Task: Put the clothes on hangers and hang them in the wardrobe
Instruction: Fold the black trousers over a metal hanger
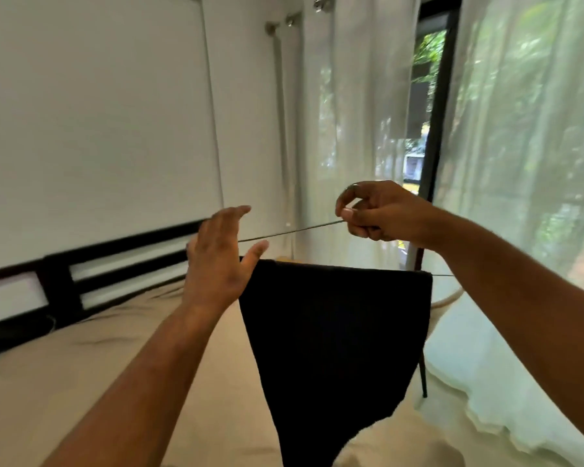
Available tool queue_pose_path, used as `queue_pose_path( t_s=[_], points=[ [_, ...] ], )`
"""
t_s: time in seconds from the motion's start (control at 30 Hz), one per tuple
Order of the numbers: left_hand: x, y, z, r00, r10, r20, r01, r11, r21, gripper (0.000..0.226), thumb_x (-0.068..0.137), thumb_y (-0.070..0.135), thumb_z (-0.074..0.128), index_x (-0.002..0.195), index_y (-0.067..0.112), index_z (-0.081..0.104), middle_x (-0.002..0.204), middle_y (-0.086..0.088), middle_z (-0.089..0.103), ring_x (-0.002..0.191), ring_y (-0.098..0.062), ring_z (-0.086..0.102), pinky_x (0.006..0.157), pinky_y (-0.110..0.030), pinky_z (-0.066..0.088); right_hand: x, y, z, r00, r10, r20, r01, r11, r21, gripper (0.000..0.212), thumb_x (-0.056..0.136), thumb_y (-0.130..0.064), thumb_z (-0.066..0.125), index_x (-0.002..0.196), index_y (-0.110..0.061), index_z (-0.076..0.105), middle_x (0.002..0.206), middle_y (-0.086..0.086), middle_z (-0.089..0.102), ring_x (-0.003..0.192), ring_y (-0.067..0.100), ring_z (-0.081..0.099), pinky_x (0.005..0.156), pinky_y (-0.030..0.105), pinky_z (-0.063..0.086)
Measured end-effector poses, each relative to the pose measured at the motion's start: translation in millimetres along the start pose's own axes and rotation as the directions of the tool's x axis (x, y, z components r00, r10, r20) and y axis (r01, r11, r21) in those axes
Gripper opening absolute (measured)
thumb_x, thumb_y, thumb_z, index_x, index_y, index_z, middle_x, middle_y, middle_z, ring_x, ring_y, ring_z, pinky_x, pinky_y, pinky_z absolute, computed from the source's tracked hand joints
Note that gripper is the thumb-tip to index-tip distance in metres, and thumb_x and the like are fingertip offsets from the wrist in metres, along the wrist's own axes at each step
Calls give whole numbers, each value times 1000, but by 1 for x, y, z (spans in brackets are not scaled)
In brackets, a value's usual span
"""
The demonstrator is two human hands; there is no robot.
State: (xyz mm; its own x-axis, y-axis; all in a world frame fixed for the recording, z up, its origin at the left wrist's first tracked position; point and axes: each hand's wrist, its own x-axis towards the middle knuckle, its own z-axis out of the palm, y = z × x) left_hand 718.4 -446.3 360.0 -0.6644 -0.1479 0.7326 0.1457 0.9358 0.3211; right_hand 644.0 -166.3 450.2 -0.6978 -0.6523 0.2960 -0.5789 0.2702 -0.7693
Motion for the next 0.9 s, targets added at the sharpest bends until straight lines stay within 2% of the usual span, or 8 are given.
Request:
queue_pose_path(
  t_s=[0.1,0.2,0.3,0.37,0.47,0.6,0.7,0.9],
  points=[
    [24,46,-11,970,166,180,-166,986,-13,41,95,59,54,129,36,56,124,13,61,110,-10,58,96,-39,47,-11,-15,-9,999,-38,-12,37,998,-47,10,100,-10,62,104,-1,63,62,11,55,49,12,40,46,18,34],
    [31,92,-6,927,168,335,-83,964,-254,20,99,46,53,104,34,68,87,18,66,79,-7,63,73,-26,53,-23,-21,-17,997,-62,-44,58,994,-91,13,99,-11,64,105,1,62,64,13,57,48,12,42,47,19,35],
    [32,110,2,954,185,235,-121,957,-263,14,99,35,58,92,35,70,76,19,64,63,-9,57,60,-20,42,-36,-19,-30,996,-56,-65,49,993,-109,22,97,-19,68,111,-4,63,70,15,65,49,15,48,49,24,39],
    [36,108,6,974,182,132,-148,961,-235,18,100,39,57,89,36,71,72,20,64,56,-5,53,57,-23,40,-49,-9,-50,998,29,-49,-41,963,-268,36,89,-34,77,119,-19,64,84,5,76,61,21,63,60,31,51],
    [45,102,11,989,148,32,-137,965,-225,22,100,43,56,88,37,73,69,17,67,52,-3,52,55,-27,43,-75,13,-76,971,239,-24,-219,838,-500,46,73,-50,87,113,-35,70,95,-11,77,82,9,72,79,30,54],
    [47,118,23,986,164,32,-152,960,-237,20,99,42,58,88,35,74,58,16,61,47,-9,50,50,-25,36,-98,33,-89,954,291,-73,-296,875,-383,27,72,-33,91,90,-18,77,80,-1,78,68,14,71,79,29,56],
    [58,131,39,976,211,44,-195,951,-241,19,98,40,59,88,34,75,61,18,61,49,-9,51,51,-24,33,-110,45,-107,948,297,-112,-318,878,-359,23,74,-28,90,85,-14,77,76,2,77,66,13,68,77,26,55],
    [95,160,84,960,270,69,-242,931,-275,20,96,46,59,81,42,71,58,4,64,51,-12,54,54,-31,42,-141,83,-165,919,310,-244,-382,852,-357,23,74,-32,89,85,-16,78,75,2,77,74,18,74,77,23,52]
  ],
)
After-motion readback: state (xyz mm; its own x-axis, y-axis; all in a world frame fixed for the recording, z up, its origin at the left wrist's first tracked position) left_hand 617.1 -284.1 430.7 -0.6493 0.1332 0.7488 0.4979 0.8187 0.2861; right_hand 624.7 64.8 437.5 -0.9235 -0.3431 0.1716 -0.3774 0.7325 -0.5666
